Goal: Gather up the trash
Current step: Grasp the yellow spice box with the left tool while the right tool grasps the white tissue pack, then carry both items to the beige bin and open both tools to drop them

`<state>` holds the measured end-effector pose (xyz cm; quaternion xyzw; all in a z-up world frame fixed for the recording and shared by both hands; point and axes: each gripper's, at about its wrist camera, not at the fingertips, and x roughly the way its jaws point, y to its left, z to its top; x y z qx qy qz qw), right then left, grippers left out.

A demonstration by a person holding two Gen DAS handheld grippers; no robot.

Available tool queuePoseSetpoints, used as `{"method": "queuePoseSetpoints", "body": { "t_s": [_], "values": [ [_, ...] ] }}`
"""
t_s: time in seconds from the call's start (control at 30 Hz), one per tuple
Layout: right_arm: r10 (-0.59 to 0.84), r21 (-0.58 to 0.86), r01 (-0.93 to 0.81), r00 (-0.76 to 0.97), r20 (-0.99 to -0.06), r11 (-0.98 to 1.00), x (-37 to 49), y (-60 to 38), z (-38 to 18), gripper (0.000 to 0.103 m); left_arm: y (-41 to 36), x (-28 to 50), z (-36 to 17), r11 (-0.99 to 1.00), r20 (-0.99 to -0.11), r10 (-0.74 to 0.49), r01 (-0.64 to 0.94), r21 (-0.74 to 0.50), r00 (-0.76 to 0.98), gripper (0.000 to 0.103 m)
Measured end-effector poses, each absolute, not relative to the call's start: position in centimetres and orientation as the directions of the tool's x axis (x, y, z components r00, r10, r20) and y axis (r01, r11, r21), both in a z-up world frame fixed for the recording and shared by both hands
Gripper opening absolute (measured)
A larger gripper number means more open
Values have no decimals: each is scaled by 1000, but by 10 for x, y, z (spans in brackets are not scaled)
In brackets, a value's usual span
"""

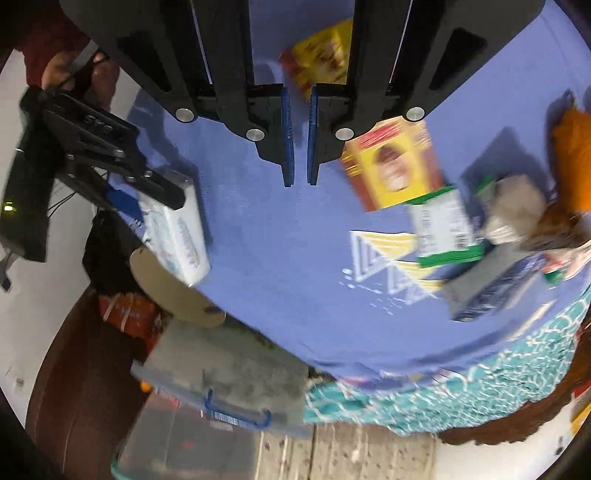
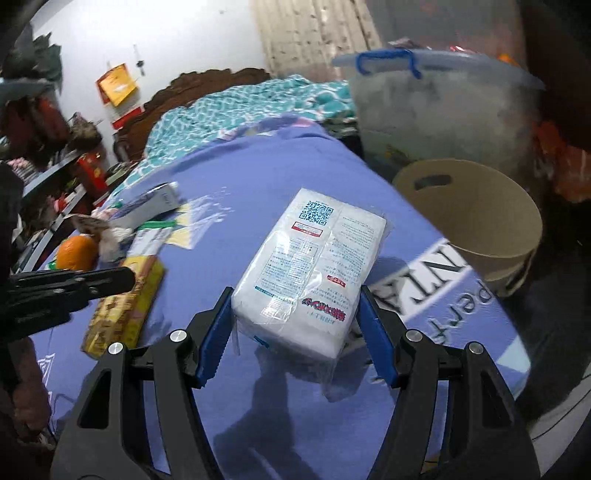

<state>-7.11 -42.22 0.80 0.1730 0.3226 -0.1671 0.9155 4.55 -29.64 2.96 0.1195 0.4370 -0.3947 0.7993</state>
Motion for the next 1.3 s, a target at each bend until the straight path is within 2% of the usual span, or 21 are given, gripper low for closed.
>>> {"method": "queuePoseSetpoints", "body": {
  "t_s": [0.03,0.1,0.17,0.23,0.3,0.4,0.6,0.77,0.8,0.83,0.87,1.0,1.07,1.23,1.3],
  "values": [
    [-181,233,418,740,-648,878,-73,-427,7,66,-300,45,28,660,-801,-519,735,-155,297,7],
    [-166,251,408,751,-639,878,-74,-428,7,66,-300,47,26,681,-819,-487,718,-140,302,25],
    [-159,249,394,757,-633,885,-75,-424,5,66,-283,48,29,739,-827,-450,660,-135,336,73],
    [-140,256,371,768,-626,893,-73,-419,4,67,-257,47,34,805,-820,-415,579,-130,393,89],
    [-139,244,358,771,-621,901,-74,-416,3,67,-242,42,33,847,-825,-373,520,-116,424,94],
    [-128,241,342,775,-618,908,-72,-415,1,67,-240,42,22,879,-861,-289,473,-65,419,94],
    [-106,270,331,786,-609,904,-75,-419,-2,67,-226,30,13,903,-848,-193,427,43,494,94],
    [-104,277,329,792,-602,903,-76,-418,-2,67,-222,43,7,925,-865,-166,379,29,473,94],
    [-106,272,327,792,-601,905,-76,-416,-2,67,-225,46,0,920,-873,-164,391,33,460,93],
    [-106,269,325,792,-601,907,-77,-416,-2,67,-225,48,-5,918,-879,-171,397,22,444,83],
    [-105,267,322,794,-599,909,-78,-416,-1,67,-225,45,-2,917,-863,-180,398,26,471,62],
    [-165,252,357,812,-560,900,-90,-427,8,67,-240,37,16,858,-843,-331,507,-81,424,61],
    [-205,267,395,818,-538,879,-98,-442,11,66,-253,32,24,823,-821,-378,562,-86,429,61],
    [-266,320,491,795,-545,810,-105,-495,10,66,-324,46,39,660,-779,-562,718,-221,277,61],
    [-272,362,520,788,-552,774,-106,-519,9,67,-366,54,41,587,-758,-607,778,-225,239,61]
  ]
}}
